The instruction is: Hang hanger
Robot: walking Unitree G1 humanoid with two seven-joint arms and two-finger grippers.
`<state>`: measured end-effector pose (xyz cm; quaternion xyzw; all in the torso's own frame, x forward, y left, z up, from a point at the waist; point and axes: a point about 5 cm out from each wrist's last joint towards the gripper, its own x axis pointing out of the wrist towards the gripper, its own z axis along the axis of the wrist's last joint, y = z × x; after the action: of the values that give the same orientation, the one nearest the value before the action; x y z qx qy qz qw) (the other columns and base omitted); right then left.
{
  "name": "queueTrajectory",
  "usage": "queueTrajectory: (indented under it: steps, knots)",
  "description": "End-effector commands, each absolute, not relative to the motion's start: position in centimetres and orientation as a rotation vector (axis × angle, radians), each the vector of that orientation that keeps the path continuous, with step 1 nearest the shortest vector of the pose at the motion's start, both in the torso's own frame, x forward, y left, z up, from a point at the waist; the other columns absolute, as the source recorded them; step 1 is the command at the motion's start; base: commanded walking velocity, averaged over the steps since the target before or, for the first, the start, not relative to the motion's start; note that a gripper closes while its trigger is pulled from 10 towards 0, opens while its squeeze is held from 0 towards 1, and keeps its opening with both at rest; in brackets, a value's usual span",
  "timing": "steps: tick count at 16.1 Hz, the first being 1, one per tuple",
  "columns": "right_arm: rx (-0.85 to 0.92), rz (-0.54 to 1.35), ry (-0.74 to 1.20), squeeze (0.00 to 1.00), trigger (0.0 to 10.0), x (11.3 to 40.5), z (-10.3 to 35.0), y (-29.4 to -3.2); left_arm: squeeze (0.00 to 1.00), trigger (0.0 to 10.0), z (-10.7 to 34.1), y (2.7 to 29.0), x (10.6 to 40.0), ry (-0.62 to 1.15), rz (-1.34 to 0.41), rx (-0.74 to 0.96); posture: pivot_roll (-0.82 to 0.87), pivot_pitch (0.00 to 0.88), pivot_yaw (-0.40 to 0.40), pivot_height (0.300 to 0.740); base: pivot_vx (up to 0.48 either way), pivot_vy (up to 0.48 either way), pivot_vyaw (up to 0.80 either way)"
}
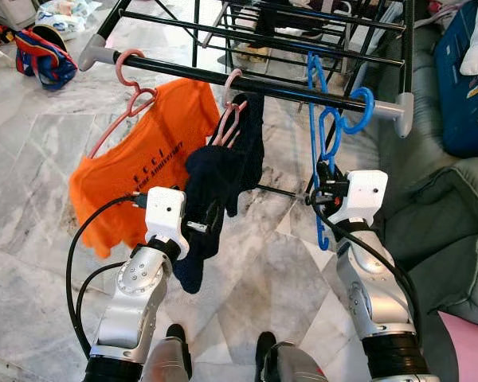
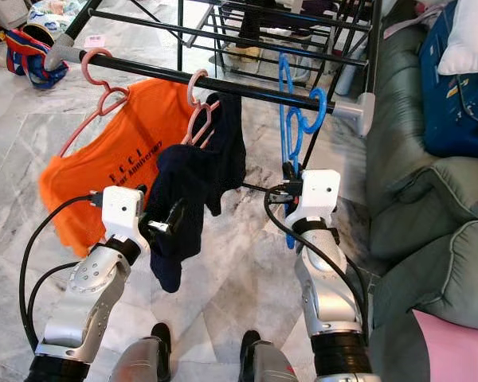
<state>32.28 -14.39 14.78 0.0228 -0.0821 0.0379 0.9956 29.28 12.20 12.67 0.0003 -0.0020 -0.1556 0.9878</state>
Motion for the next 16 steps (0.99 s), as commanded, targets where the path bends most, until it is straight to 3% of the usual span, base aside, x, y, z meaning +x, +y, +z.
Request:
queueTrajectory:
  steps: [1,7,11,12,13,16]
  knots:
    - [0.065,0.033,-0.16,0.0,10.0,33.2,15.6,-15.3,0.0,10.0,12.2,12.2,29.1,0.015,-0.32,-0.001,0.12,0.258,-0.024,0.74,0.0,0.0,0.0]
    - [0.01,0.083,0.024,0.0,10.0,36.8,15.5,-13.5,0.0,10.0,12.0,12.1,29.0,0.022,-0.316,0.002,0.13,0.26,-0.031,0.74,0.0,0.0,0.0]
    - [0.056,0.071,0.127,0.0,10.0,37.2,13.9,-12.8,0.0,10.0,12.0,12.2,28.9,0.023,-0.306,0.001,0.14,0.261,-0.039,0.74,0.0,0.0,0.0]
    - [0.067,0.077,0.145,0.61,10.0,37.1,13.5,-12.7,0.0,10.0,11.9,12.3,28.9,0.025,-0.302,0.0,0.14,0.262,-0.041,0.74,0.0,0.0,0.0]
    - [0.077,0.08,0.15,1.0,10.0,37.0,13.3,-12.7,0.0,10.0,11.9,12.3,28.8,0.027,-0.301,0.0,0.14,0.262,-0.042,0.74,0.0,0.0,0.0]
    - [0.088,0.065,0.125,1.0,10.0,37.1,13.5,-13.3,0.0,10.0,11.8,12.2,28.8,0.031,-0.302,0.0,0.14,0.262,-0.041,0.74,0.0,0.0,0.0]
